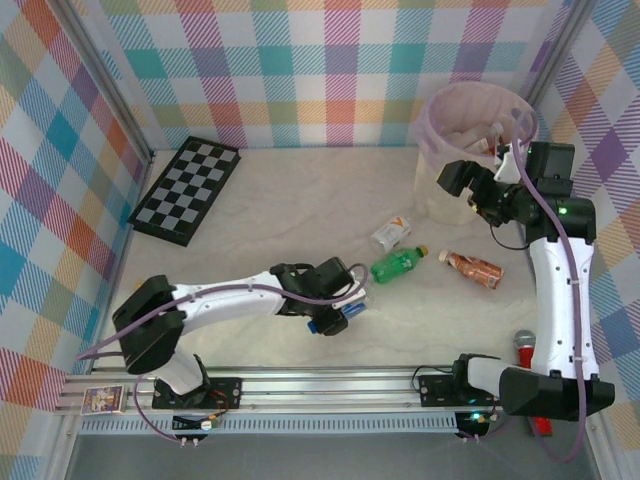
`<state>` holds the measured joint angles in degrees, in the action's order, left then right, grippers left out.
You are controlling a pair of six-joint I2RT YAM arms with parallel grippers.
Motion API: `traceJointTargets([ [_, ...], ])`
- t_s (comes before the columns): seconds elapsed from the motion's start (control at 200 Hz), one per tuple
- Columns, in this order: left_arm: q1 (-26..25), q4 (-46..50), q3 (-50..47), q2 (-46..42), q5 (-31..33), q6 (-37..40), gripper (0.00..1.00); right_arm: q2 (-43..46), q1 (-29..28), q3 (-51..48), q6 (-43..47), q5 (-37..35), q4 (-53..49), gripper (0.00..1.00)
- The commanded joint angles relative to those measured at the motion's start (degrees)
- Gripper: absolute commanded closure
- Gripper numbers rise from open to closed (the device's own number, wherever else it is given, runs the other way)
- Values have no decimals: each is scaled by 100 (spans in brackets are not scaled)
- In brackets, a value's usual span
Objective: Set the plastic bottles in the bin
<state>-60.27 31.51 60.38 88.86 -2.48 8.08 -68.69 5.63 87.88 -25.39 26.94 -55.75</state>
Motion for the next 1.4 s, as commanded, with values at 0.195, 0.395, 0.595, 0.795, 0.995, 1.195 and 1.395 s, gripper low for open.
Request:
traceJointTargets([
  [0.195,971,-153,198,-1000,-468,-788,55,-126,-1002,-826,-660,707,841,0],
  [0.395,1411,-577,328,-975,-1196,-1077,57,-542,-2048,-1421,-1097,922,1748,1],
  [0.595,1856,-1810,-22,-1046,-1977,-1722,57,-955,-2548,-1736,-1458,1180,2470,2],
  [0.795,2050,-2486,-52,-874,-2448,-2099,57,-1384,-2794,-1756,-1590,1468,2921,10],
  [0.995,2054,-2547,123,-573,-2681,-2091,57,-1640,-2816,-1784,-1706,1467,3233,27],
  [1.195,2054,-2648,175,-398,-2719,-2118,55,-1755,-2857,-1717,-1770,1357,3273,36],
  [1.395,2055,-2551,328,-290,-2763,-1988,45,-1706,-2854,-1654,-1701,1031,3011,38],
])
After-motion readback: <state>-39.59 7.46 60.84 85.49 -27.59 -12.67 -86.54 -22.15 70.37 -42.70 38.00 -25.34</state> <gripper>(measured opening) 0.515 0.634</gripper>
